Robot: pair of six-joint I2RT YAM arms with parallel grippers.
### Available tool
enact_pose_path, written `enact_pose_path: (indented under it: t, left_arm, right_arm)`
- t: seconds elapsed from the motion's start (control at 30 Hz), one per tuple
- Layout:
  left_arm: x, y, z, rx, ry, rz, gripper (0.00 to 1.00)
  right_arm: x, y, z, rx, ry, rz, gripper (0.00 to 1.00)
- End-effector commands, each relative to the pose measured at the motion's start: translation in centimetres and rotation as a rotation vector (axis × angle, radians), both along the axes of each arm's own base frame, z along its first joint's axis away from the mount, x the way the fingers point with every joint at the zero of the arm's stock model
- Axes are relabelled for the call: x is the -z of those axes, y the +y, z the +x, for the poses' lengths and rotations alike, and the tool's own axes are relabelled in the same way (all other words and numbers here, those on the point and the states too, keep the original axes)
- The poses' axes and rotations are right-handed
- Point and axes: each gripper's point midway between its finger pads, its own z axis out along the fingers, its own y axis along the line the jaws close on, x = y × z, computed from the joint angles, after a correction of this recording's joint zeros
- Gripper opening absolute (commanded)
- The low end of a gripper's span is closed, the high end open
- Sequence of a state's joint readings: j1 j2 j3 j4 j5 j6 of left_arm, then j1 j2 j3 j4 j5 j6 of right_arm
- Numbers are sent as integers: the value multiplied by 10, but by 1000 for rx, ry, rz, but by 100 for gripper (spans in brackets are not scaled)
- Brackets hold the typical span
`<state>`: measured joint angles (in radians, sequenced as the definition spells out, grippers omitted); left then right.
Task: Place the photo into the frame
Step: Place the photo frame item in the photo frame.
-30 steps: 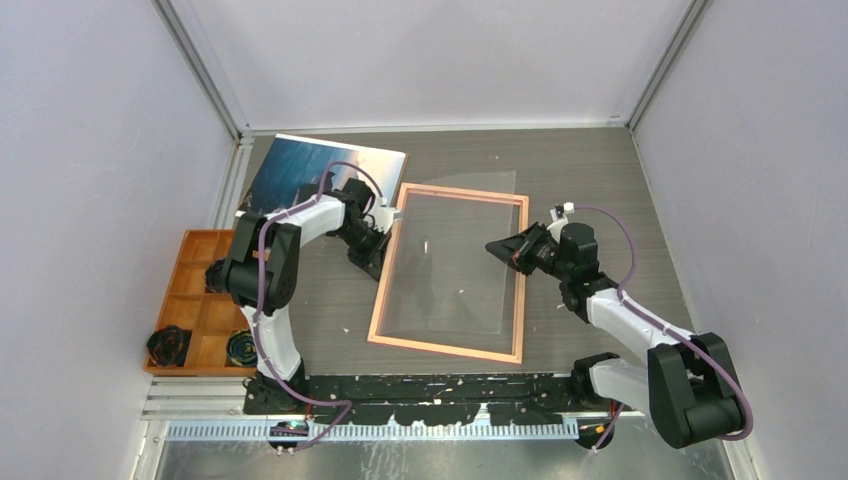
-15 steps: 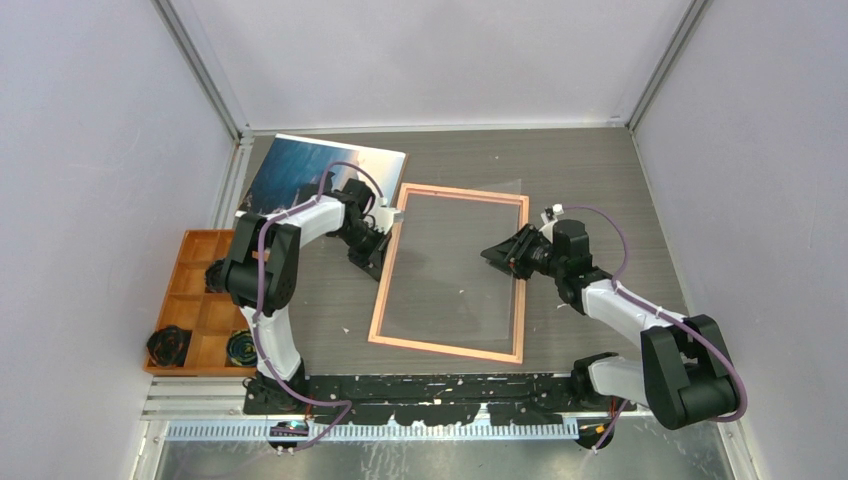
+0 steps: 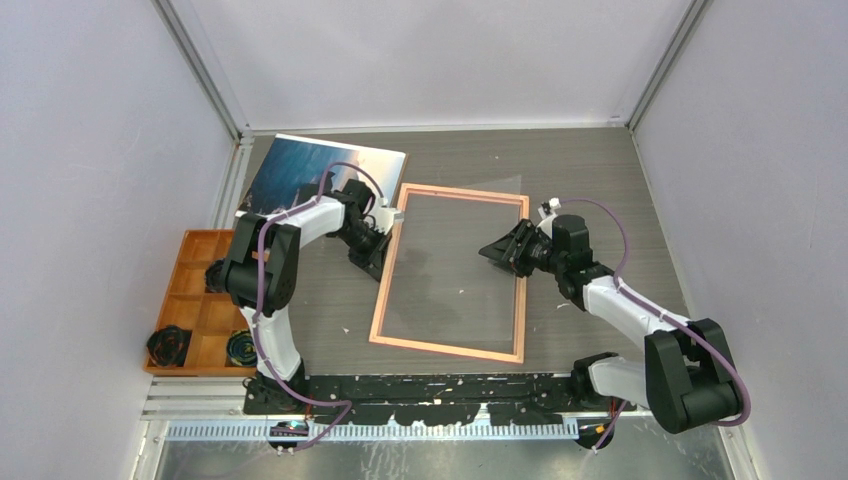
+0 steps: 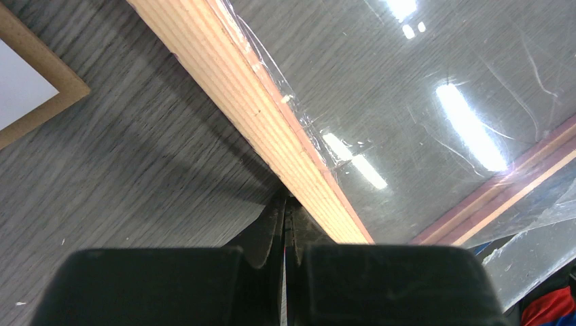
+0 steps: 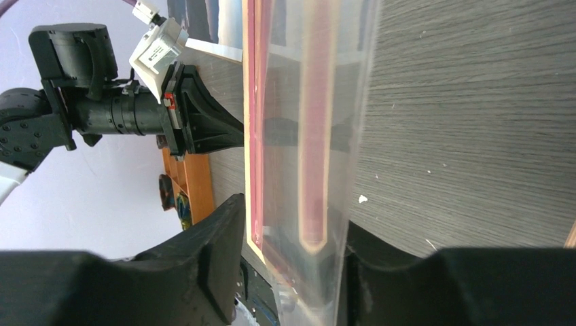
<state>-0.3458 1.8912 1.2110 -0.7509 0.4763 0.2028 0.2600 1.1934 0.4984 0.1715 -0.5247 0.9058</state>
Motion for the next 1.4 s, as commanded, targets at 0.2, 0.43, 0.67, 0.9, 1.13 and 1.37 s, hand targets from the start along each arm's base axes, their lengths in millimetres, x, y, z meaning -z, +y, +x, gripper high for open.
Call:
enact_pose_path:
  t: [0.2,0.43,0.67,0.9,1.13,1.37]
  left_arm:
    - [12,-2,-5,42,-15,6,0]
    - [12,-2,-6,44,-13,2,0]
    - [13,-2,-7,45,-10,1,0]
    - [13,-3,-6,45,-12,-3,0]
    - [14,-3,-8,45,-8,-3,0]
    - [13,-3,-7,47,-13,-6,0]
  right_arm:
    - [-9,1,4,-69,-18,-221,68]
    - [4,-11,4,-64,18,-371,71]
    - [1,1,6,-74,8,-317,74]
    - [-13,8,10,-79,-7,-272,74]
    - [-33,23,11,-88,-71,-181,74]
    - [-24,9,7,-94,-29,-310,86]
